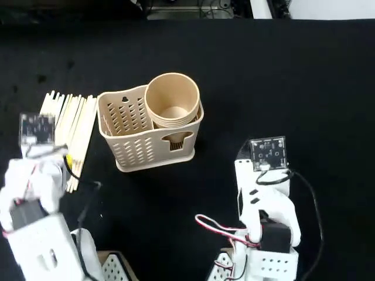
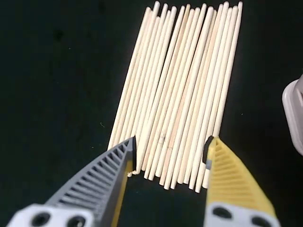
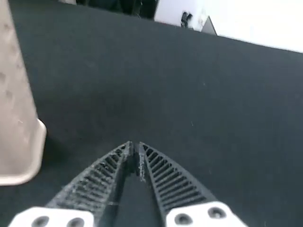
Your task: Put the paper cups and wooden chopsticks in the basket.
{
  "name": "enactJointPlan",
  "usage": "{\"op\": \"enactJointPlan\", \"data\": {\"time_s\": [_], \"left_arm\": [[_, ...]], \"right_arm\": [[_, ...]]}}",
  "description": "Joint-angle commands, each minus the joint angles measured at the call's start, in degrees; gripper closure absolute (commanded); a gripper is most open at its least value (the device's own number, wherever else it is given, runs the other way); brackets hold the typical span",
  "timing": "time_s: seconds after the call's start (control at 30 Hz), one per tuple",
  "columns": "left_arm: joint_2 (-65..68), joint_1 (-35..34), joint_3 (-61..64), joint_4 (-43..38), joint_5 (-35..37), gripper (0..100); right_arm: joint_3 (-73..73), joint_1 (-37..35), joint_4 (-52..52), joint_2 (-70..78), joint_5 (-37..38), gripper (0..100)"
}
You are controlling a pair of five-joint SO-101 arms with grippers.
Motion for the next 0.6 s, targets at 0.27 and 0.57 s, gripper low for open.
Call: {"op": "enactJointPlan", "data": {"time_s": [0.27, 0.57], "left_arm": [[55.6, 0.0, -32.4, -7.8, -3.0, 75], [90.5, 3.6, -56.5, -7.1, -3.0, 75]], "right_arm": [[7.3, 3.3, -9.3, -3.8, -0.4, 97.7], [7.6, 3.3, -9.0, -3.8, -0.4, 97.7]]}}
